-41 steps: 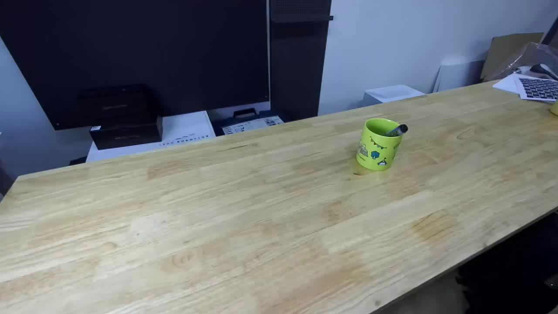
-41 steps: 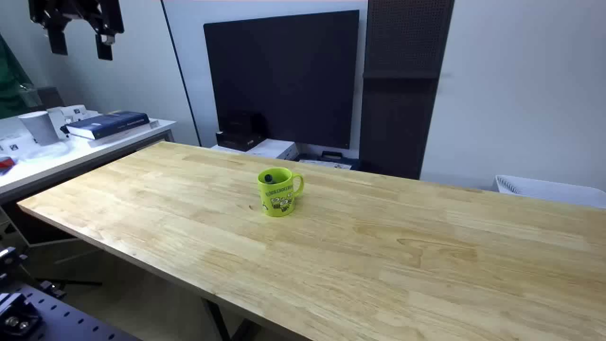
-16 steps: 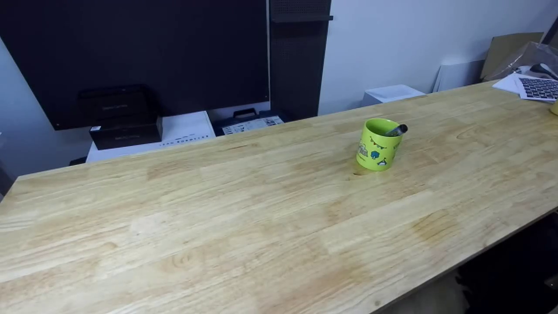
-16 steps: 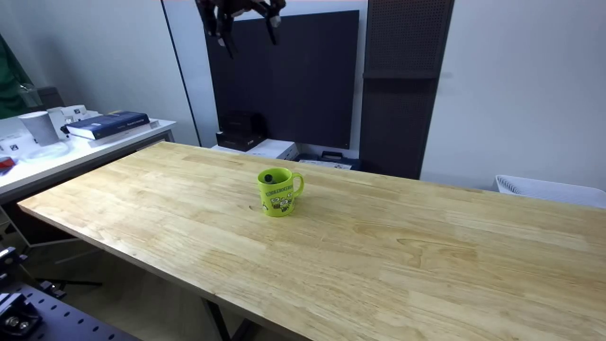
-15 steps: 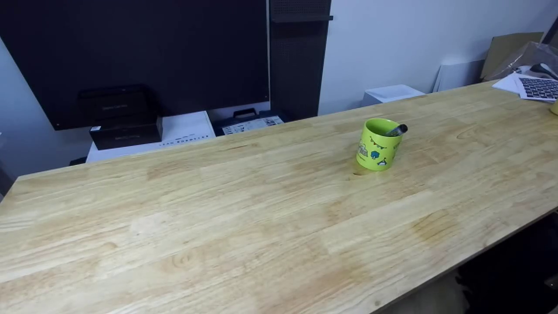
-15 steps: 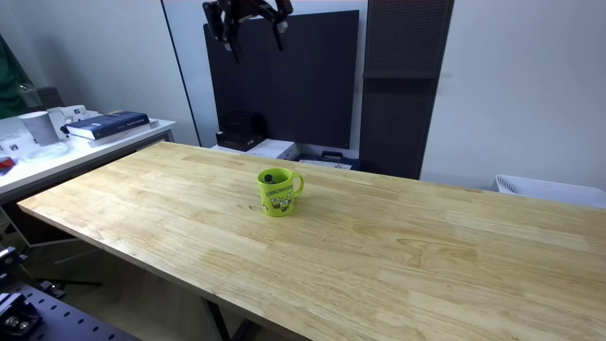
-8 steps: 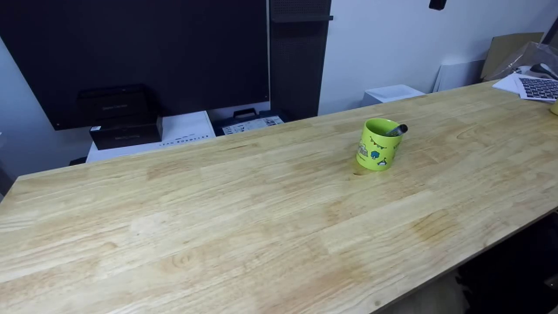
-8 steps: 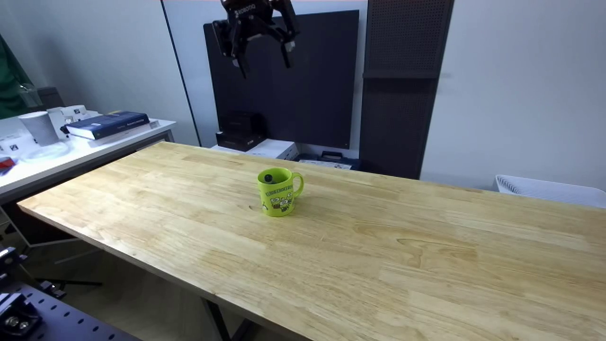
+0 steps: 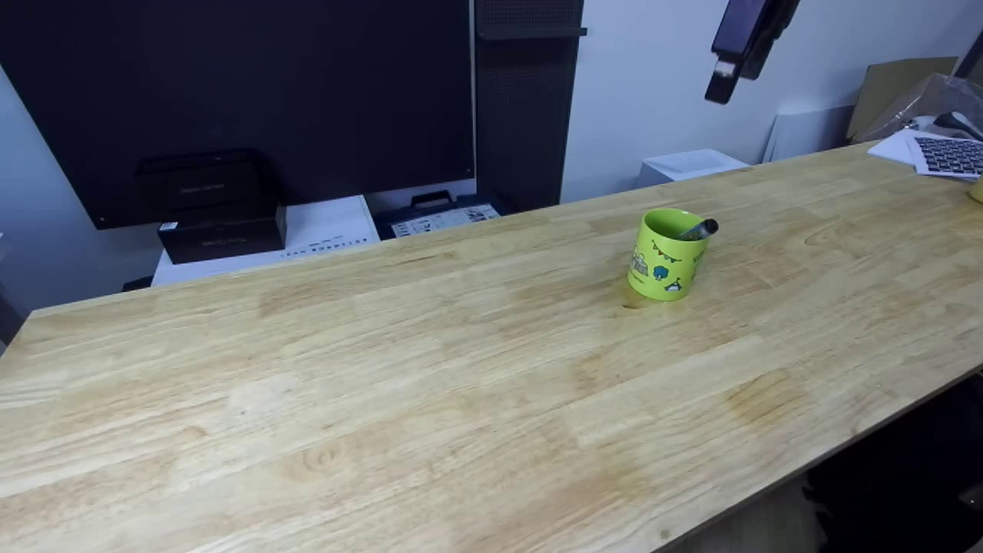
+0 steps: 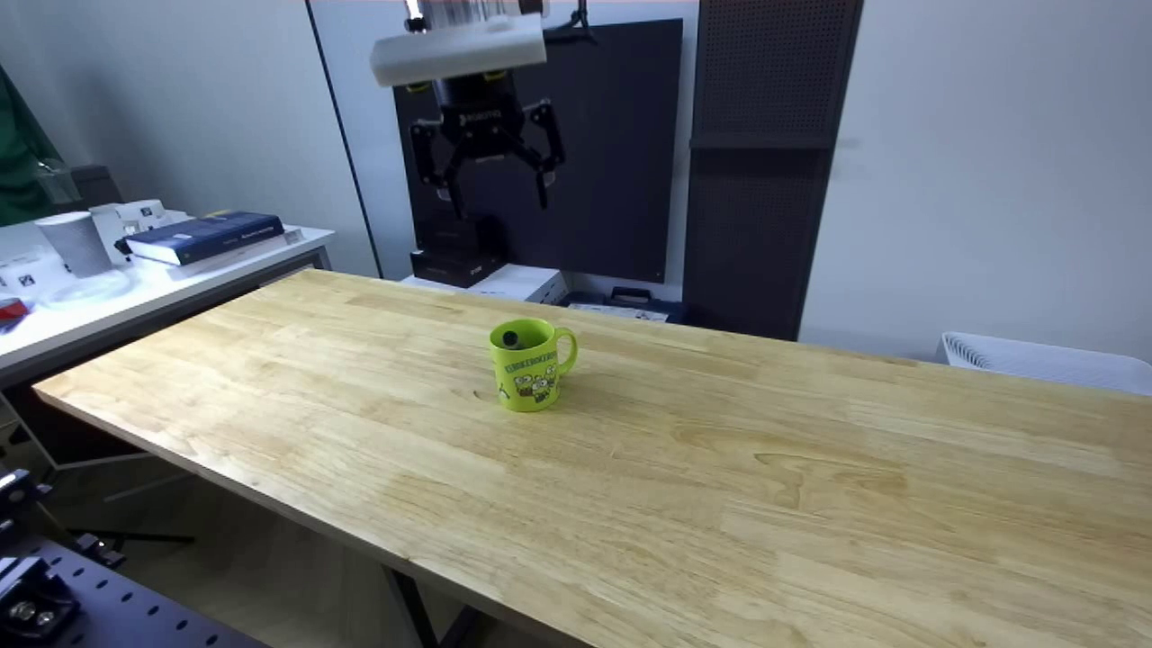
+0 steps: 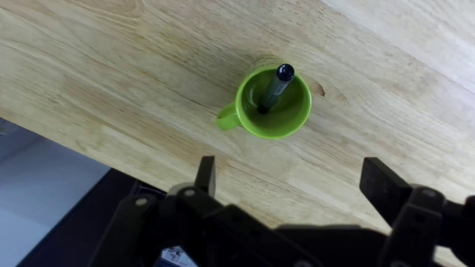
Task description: Take the marker out of the yellow mug
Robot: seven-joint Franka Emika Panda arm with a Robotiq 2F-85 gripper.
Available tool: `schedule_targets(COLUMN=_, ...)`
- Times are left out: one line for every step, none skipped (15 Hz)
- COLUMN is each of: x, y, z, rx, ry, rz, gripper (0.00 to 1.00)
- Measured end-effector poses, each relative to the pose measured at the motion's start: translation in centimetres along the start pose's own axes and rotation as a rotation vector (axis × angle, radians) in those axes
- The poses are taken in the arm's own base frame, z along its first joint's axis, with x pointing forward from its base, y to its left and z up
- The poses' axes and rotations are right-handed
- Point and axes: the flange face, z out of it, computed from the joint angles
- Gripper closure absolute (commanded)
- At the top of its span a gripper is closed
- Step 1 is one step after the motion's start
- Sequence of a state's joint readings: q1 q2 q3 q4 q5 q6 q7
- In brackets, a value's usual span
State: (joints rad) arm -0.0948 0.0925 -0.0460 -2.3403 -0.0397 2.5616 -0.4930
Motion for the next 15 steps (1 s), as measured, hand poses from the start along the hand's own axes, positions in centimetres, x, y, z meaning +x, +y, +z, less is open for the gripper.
schedule_targets(x=-0.1, y=0.0, z=1.4, rx=0.030, ry=-0.007, rz=-0.037, gripper=0.00)
schedule_targets(x=-0.1, y=0.0, z=2.6, rx=0.057, ry=-0.015, rz=-0.069, gripper=0.00)
schedule_targets(x=-0.2, y=0.0, z=3.7, rx=0.078, ry=-0.025, rz=-0.094, gripper=0.00)
schedule_targets(x=-0.3, y=0.0, z=4.7, rx=0.095, ry=-0.036, rz=-0.114, gripper=0.00)
schedule_targets(x=-0.4, y=0.1, z=5.6, rx=0.110, ry=-0.047, rz=-0.129, gripper=0.00)
schedule_targets(x=-0.6, y=0.2, z=6.4, rx=0.122, ry=-0.060, rz=-0.140, gripper=0.00)
schedule_targets(x=-0.9, y=0.3, z=7.1, rx=0.133, ry=-0.075, rz=-0.145, gripper=0.00)
schedule_targets(x=-1.2, y=0.5, z=7.8, rx=0.145, ry=-0.091, rz=-0.146, gripper=0.00)
schedule_targets(x=-1.6, y=0.6, z=8.5, rx=0.155, ry=-0.106, rz=-0.145, gripper=0.00)
schedule_targets(x=-1.9, y=0.7, z=9.2, rx=0.166, ry=-0.125, rz=-0.143, gripper=0.00)
schedule_targets(x=-2.1, y=0.8, z=9.7, rx=0.176, ry=-0.142, rz=-0.143, gripper=0.00)
schedule_targets(x=-2.2, y=0.8, z=10.1, rx=0.182, ry=-0.155, rz=-0.145, gripper=0.00)
schedule_targets(x=-2.2, y=0.8, z=10.4, rx=0.183, ry=-0.160, rz=-0.147, gripper=0.00)
schedule_targets(x=-2.1, y=0.9, z=10.5, rx=0.184, ry=-0.162, rz=-0.148, gripper=0.00)
schedule_targets(x=-2.1, y=0.9, z=10.5, rx=0.184, ry=-0.163, rz=-0.149, gripper=0.00)
